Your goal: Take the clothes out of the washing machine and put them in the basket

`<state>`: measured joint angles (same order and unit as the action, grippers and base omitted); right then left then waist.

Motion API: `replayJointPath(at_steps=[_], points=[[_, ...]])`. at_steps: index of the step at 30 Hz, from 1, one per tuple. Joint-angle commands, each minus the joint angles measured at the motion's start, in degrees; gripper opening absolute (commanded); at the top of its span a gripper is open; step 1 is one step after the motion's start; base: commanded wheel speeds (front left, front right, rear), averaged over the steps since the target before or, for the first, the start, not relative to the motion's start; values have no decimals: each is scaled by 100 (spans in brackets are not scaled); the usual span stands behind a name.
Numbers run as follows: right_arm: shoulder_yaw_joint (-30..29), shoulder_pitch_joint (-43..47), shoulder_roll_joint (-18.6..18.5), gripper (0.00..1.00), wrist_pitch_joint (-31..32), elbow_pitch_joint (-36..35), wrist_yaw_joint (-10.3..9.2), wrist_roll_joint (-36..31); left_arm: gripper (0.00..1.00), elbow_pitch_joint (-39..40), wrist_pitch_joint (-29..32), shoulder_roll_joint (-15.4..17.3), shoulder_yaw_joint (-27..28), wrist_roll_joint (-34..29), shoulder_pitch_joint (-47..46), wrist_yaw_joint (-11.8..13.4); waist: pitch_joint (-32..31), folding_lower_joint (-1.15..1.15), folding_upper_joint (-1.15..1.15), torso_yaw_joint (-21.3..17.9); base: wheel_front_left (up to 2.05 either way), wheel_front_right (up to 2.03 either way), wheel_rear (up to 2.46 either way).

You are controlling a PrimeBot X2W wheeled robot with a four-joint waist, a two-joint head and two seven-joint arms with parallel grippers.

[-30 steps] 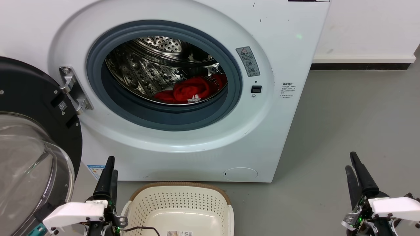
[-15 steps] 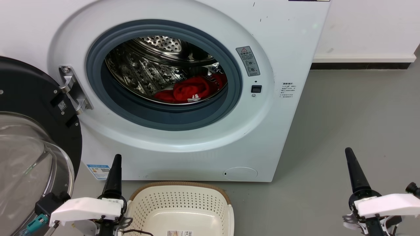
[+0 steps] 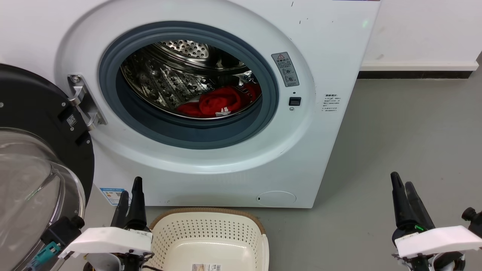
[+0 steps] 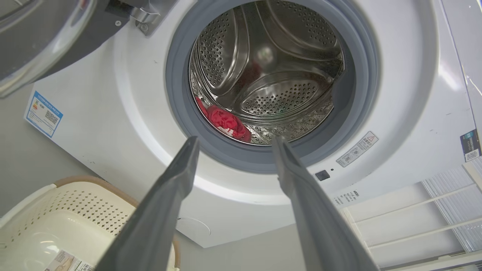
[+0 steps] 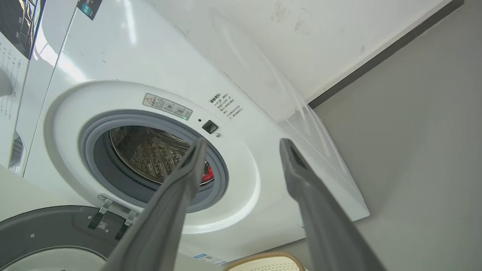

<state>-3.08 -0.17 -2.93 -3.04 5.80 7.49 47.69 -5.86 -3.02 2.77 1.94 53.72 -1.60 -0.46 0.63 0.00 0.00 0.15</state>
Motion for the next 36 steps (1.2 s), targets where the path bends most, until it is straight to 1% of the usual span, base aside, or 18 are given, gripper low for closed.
replayJointPath(at_steps=[1,19,36], points=[[19,-22,-1,100,-58,-128,1,-223,100,123,-62,13,-27,-210,-29,30,3,0,0,-1,0,0,0],[99,178,0,100,-382,-449,1,-1762,100,348,-390,14,-122,-1501,140,185,27,0,0,2,0,0,0],[169,352,3,100,-649,-718,1,-2933,100,452,-652,14,-196,-2545,304,240,28,0,0,-25,0,0,0]])
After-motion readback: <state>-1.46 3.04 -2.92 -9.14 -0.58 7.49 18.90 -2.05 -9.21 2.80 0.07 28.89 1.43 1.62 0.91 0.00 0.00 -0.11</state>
